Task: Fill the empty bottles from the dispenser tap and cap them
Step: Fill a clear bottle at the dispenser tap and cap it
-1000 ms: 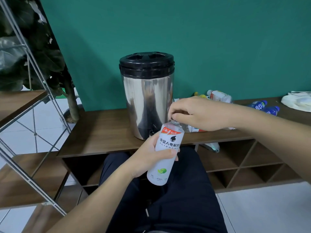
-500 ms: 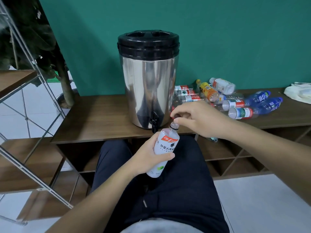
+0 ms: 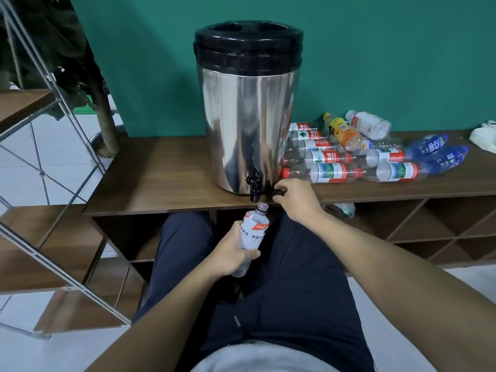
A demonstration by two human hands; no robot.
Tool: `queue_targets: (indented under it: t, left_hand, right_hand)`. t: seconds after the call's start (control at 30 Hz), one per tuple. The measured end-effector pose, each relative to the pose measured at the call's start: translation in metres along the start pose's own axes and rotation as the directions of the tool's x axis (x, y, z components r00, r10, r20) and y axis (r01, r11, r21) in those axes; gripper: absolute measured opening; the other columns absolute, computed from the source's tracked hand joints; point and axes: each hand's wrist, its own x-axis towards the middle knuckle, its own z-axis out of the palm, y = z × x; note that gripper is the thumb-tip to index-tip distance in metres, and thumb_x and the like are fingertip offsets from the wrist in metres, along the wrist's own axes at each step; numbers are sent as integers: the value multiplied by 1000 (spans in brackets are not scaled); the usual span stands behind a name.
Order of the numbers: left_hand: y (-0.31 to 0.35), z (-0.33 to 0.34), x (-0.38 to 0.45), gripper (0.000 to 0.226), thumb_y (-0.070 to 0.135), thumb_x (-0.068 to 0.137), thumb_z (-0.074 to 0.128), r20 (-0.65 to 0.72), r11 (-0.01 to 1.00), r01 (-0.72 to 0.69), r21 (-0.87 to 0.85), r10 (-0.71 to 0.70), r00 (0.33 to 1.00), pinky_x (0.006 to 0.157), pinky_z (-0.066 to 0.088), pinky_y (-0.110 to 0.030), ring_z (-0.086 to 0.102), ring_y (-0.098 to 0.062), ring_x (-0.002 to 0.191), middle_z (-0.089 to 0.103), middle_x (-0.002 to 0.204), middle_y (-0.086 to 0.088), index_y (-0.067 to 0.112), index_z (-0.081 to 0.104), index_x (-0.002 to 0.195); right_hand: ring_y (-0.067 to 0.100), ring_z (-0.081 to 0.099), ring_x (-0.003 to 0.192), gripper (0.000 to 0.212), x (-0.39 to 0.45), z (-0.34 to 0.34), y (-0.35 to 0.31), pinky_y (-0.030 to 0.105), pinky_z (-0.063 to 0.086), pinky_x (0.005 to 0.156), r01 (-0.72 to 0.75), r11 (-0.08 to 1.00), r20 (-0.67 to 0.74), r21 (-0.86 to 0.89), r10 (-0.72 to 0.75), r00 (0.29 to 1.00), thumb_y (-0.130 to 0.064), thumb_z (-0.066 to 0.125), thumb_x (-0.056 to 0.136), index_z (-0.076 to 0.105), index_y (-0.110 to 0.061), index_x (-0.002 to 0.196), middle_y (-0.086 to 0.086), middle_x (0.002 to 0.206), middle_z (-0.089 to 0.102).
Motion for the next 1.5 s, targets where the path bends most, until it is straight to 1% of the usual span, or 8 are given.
queue_targets:
  t: [0.33,0.53,0.63,0.77,0.93,1.17,1.33,1.5]
  left_hand:
    - [-14,4,9,63,8,89,87,-92,982,3,-191,-21,996,99,58,-37,70,-15,108,71,122,-2,28,53,138]
    - [-14,8,15,69,14,86,93,-108,987,-16,-161,-1,994,107,58,-37,71,-19,120,73,126,3,33,54,140]
    - [-12,12,15,72,12,89,92,-118,994,-16,-106,3,993,105,56,-32,69,-15,120,71,127,3,29,48,144]
    - [-11,13,13,76,8,90,88,-120,1000,-19,-23,16,993,99,53,-27,66,-15,120,67,128,3,28,42,147]
    - [-14,11,13,75,11,89,88,-133,999,-21,38,26,991,104,54,-34,67,-15,119,67,127,4,28,42,146]
    - [-18,13,19,73,15,85,93,-147,998,-19,55,27,989,107,54,-36,65,-12,120,66,128,4,25,46,140]
    - [-19,12,18,71,18,85,92,-140,999,-23,48,29,990,105,55,-36,66,-13,119,66,127,4,27,46,139]
    - [-19,10,17,73,19,83,92,-145,998,-28,50,35,989,107,55,-38,66,-12,120,67,127,6,28,48,139]
  right_hand:
    - [30,75,113,34,8,10,11,38,58,102,-75,997,-101,-18,73,992,-18,85,98,79,-8,130,11,128,78]
    - [14,71,84,27,-19,-23,-33,38,57,79,94,978,-295,188,-35,955,-42,66,110,76,-19,99,-9,87,75]
    - [9,71,81,33,-27,-44,-72,29,55,76,192,906,-220,376,-114,969,-55,64,108,77,-25,101,-8,84,76]
    - [16,61,67,31,-20,-51,-93,22,43,66,237,930,-100,282,-217,971,-42,67,108,79,-20,90,2,67,69]
    - [18,60,64,26,-11,-49,-82,35,50,68,185,922,-70,341,-172,983,-26,60,110,76,-21,90,-8,62,63]
    - [1,61,63,26,-33,-40,-67,15,42,65,101,934,-39,344,-93,995,-12,48,116,71,-18,106,1,74,76]
    - [10,62,63,40,-21,-56,-94,32,49,69,205,949,-54,239,-197,979,-47,56,113,72,-22,86,-2,63,68]
    - [17,69,65,29,-10,-54,-89,33,55,73,165,953,-30,254,-163,986,-23,57,111,74,-16,89,3,61,70]
